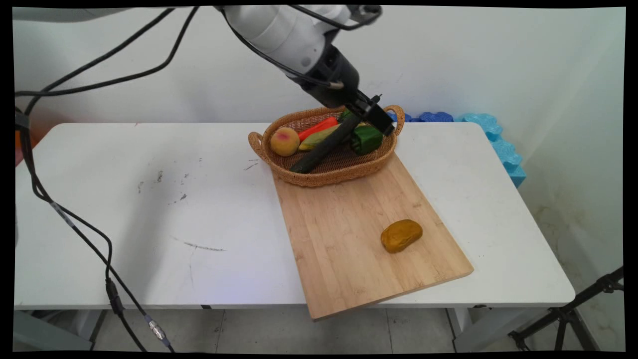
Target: Pick up the potato from the cutting board
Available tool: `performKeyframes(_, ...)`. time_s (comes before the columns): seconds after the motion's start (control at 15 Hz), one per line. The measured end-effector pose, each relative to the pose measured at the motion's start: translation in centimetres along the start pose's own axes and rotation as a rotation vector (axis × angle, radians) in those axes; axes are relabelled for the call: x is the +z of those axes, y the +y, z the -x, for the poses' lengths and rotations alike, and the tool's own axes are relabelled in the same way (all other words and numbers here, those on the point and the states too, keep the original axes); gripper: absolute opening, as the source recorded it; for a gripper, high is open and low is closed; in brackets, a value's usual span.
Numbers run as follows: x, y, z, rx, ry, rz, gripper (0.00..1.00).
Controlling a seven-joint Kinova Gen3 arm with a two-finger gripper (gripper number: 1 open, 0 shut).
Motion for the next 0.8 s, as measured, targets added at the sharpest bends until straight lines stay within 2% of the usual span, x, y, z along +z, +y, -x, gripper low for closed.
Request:
performKeyframes(0.13, 0.6, 2.2, 0.1, -0.016, -0.021, 0.009, 1.0)
performKeyframes(0.4, 2.1, 5.3, 0.8, -0.034, -0.054, 0.018, 1.0)
performKeyframes(0.8, 7.1, 9.9, 2.8, -0.055, -0.117, 0.019, 1.0)
